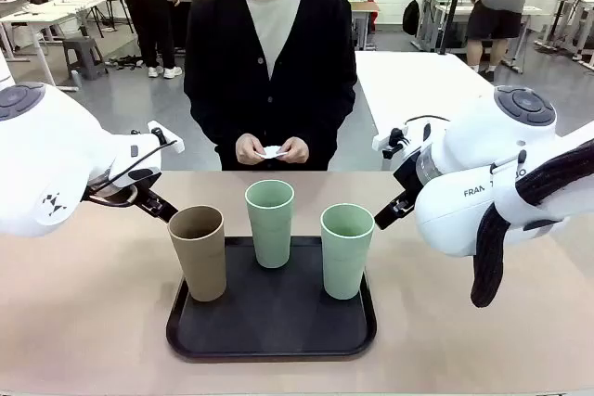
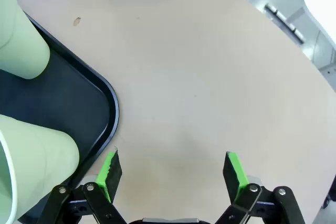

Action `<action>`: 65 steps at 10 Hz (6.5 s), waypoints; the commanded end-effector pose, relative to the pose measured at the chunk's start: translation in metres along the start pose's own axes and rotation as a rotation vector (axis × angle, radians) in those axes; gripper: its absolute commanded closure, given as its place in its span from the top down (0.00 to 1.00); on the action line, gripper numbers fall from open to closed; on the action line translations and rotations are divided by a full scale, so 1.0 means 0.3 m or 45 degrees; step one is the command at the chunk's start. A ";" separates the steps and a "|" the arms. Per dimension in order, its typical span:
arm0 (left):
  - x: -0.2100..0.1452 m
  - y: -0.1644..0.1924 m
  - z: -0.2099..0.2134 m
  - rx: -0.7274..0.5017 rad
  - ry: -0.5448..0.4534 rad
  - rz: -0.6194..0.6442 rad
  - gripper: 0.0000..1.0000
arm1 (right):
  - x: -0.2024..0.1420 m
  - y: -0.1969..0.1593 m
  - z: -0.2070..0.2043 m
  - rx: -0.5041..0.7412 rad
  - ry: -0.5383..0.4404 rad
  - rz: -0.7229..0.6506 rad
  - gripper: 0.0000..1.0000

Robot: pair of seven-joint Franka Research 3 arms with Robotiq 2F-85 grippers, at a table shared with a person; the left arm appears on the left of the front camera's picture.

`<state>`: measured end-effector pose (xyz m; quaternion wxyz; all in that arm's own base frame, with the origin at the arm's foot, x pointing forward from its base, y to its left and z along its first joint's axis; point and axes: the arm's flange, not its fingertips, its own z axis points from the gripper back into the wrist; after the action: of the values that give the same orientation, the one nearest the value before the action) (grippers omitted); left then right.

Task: Place coasters on the table and set cups on them.
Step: Pick up one Reusable plastic cup and place it on a coaster set by the human.

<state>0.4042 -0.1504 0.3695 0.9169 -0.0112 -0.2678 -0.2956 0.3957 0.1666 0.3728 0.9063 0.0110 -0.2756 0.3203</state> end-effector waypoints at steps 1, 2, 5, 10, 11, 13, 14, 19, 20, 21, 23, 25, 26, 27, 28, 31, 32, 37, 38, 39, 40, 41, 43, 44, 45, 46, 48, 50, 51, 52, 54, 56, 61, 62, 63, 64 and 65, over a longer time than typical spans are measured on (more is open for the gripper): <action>0.000 0.000 0.000 0.000 0.000 0.000 1.00 | 0.002 0.000 0.002 -0.001 -0.004 0.000 1.00; 0.000 0.000 0.000 0.000 0.000 0.000 1.00 | 0.002 0.000 0.002 -0.001 -0.004 0.000 1.00; 0.000 0.000 0.000 0.000 0.000 0.000 1.00 | 0.002 0.000 0.002 -0.001 -0.004 0.000 1.00; 0.000 0.000 0.000 0.000 0.000 0.000 1.00 | 0.002 0.000 0.002 -0.001 -0.004 0.000 1.00; 0.000 0.000 0.000 0.000 0.000 0.000 1.00 | 0.002 0.000 0.002 -0.001 -0.004 0.000 1.00; 0.000 0.000 0.000 0.000 0.000 0.000 1.00 | 0.002 0.000 0.002 -0.001 -0.004 0.000 1.00; 0.000 0.000 0.000 0.000 0.000 0.000 1.00 | 0.002 0.000 0.002 -0.001 -0.004 0.000 1.00; -0.040 0.031 0.381 0.011 0.044 0.017 1.00 | 0.049 0.067 0.333 -0.103 0.079 -0.043 1.00; -0.073 0.041 0.455 -0.034 0.084 0.020 1.00 | 0.028 0.084 0.412 -0.086 0.131 -0.074 1.00; -0.133 0.027 0.509 -0.099 0.175 -0.001 1.00 | -0.022 0.112 0.489 -0.063 0.207 -0.084 1.00; -0.229 -0.001 0.567 -0.152 0.244 -0.034 1.00 | -0.133 0.182 0.578 -0.071 0.271 -0.059 1.00; -0.084 0.039 0.561 -0.099 0.231 -0.017 1.00 | -0.035 0.125 0.555 -0.086 0.251 -0.053 1.00; -0.084 0.039 0.561 -0.099 0.231 -0.017 1.00 | -0.035 0.125 0.555 -0.086 0.251 -0.053 1.00; -0.112 0.033 0.617 -0.118 0.248 -0.037 1.00 | -0.063 0.152 0.614 -0.100 0.280 -0.038 1.00; -0.124 0.117 0.555 -0.454 0.101 0.080 1.00 | -0.097 0.028 0.561 0.224 0.156 -0.232 1.00; -0.209 0.418 0.556 -1.235 -0.163 0.474 1.00 | -0.305 -0.355 0.589 1.051 -0.215 -0.857 1.00; -0.235 0.499 0.532 -1.305 -0.138 0.583 1.00 | -0.387 -0.442 0.590 1.142 -0.264 -0.970 1.00; -0.390 0.687 0.469 -1.354 -0.116 0.993 1.00 | -0.654 -0.598 0.632 1.315 -0.336 -1.146 1.00; -0.419 0.699 0.455 -1.355 -0.110 1.040 1.00 | -0.696 -0.615 0.641 1.309 -0.331 -1.180 1.00; -0.435 0.704 0.450 -1.360 -0.092 1.062 1.00 | -0.723 -0.623 0.641 1.305 -0.331 -1.207 1.00; -0.444 0.709 0.446 -1.360 -0.094 1.082 1.00 | -0.741 -0.628 0.641 1.303 -0.333 -1.222 1.00; -0.438 0.695 0.448 -1.356 -0.096 1.087 1.00 | -0.753 -0.634 0.641 1.303 -0.334 -1.238 1.00; -0.445 0.688 0.477 -1.305 -0.104 1.074 1.00 | -0.752 -0.626 0.656 1.319 -0.341 -1.207 1.00; -0.455 0.712 0.434 -1.325 -0.080 1.060 1.00 | -0.778 -0.632 0.640 1.288 -0.300 -1.267 1.00; -0.455 0.712 0.434 -1.325 -0.080 1.060 1.00 | -0.778 -0.632 0.640 1.288 -0.300 -1.267 1.00; -0.455 0.712 0.434 -1.325 -0.080 1.060 1.00 | -0.778 -0.632 0.640 1.288 -0.300 -1.267 1.00; -0.455 0.712 0.434 -1.325 -0.080 1.060 1.00 | -0.778 -0.632 0.640 1.288 -0.300 -1.267 1.00; -0.455 0.712 0.434 -1.325 -0.080 1.060 1.00 | -0.778 -0.632 0.640 1.288 -0.300 -1.267 1.00; -0.455 0.712 0.434 -1.325 -0.080 1.060 1.00 | -0.778 -0.632 0.640 1.288 -0.300 -1.267 1.00; -0.455 0.712 0.434 -1.325 -0.080 1.060 1.00 | -0.778 -0.632 0.640 1.288 -0.300 -1.267 1.00; -0.455 0.712 0.434 -1.325 -0.080 1.060 1.00 | -0.778 -0.632 0.640 1.288 -0.300 -1.267 1.00; -0.455 0.712 0.434 -1.325 -0.080 1.060 1.00 | -0.778 -0.632 0.640 1.288 -0.300 -1.267 1.00; -0.455 0.712 0.434 -1.325 -0.080 1.060 1.00 | -0.778 -0.632 0.640 1.288 -0.300 -1.267 1.00; -0.455 0.712 0.434 -1.325 -0.080 1.060 1.00 | -0.778 -0.632 0.640 1.288 -0.300 -1.267 1.00; -0.455 0.712 0.434 -1.325 -0.080 1.060 1.00 | -0.778 -0.632 0.640 1.288 -0.300 -1.267 1.00; -0.455 0.712 0.434 -1.325 -0.080 1.060 1.00 | -0.778 -0.632 0.640 1.288 -0.300 -1.267 1.00; -0.455 0.712 0.434 -1.325 -0.080 1.060 1.00 | -0.778 -0.632 0.640 1.288 -0.300 -1.267 1.00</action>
<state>0.3654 0.1219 0.4410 0.8248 -0.5585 -0.0876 -0.0039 0.2594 -0.1550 0.4468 0.8002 0.5799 -0.1443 -0.0497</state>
